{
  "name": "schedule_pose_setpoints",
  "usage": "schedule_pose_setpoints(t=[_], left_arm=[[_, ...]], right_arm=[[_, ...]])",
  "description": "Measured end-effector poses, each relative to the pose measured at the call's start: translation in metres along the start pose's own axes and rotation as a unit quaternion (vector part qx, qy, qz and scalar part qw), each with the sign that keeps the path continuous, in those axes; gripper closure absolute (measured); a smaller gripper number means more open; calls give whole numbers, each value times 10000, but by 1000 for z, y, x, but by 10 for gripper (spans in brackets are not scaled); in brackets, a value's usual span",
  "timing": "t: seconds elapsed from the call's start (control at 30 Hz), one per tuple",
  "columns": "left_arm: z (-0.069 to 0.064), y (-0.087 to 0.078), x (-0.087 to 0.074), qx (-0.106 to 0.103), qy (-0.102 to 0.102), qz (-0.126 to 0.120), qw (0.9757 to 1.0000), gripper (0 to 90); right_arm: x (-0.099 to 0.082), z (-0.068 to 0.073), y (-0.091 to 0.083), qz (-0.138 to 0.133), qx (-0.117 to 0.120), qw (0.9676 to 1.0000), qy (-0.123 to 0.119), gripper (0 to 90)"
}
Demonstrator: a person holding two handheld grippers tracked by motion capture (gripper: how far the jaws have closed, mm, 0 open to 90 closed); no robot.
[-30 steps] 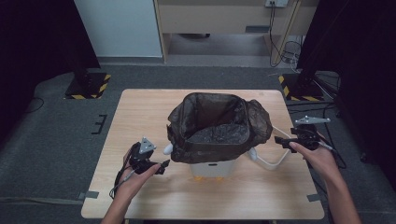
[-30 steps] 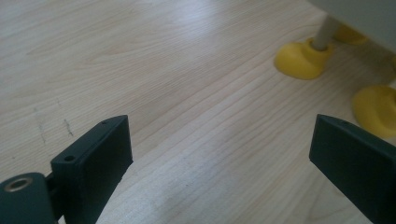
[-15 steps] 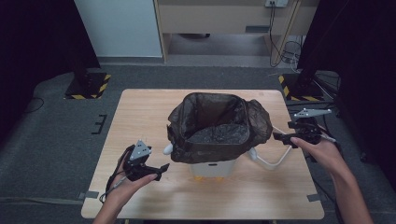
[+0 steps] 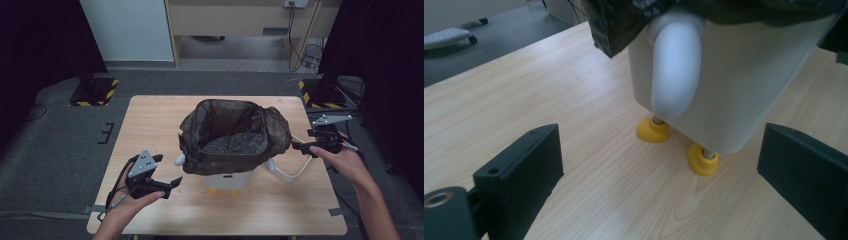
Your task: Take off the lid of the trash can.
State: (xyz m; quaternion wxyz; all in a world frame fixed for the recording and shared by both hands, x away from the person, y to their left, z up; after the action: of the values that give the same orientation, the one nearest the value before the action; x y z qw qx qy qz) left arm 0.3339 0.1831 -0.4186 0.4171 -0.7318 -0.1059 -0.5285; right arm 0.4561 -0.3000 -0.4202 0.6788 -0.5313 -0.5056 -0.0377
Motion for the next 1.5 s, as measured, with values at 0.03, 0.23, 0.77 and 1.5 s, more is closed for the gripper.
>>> schedule_pose_setpoints(t=[0.03,0.23,0.77,1.5], left_arm=[[0,-1,2,7,16,-8,10000,37],[-7,-8,9,-21,-19,-8,10000,37],[-33,-22,36,-595,141,-358,9975,63],[-40,-16,60,-955,379,-568,9931,557]], right_arm=[[0,0,0,7,3,10000,-10,154],[4,3,-2,-15,6,10000,-56,155],[16,6,-6,-73,-61,9997,-224,232],[22,11,-7,-277,-23,9991,-322,324]])
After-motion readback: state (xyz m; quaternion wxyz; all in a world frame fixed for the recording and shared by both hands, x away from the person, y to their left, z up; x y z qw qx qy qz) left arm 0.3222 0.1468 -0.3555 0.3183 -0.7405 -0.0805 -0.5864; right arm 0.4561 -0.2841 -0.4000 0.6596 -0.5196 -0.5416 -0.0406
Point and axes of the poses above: each handheld gripper's, and its own axes: y roughly forward along the jaws, x roughly out of its top, z roughly to its left, the point moved 4 cm from there along y, roughly forward along the jaws, and after that the axes turned 7 degrees about -y, right-handed, at the moved point
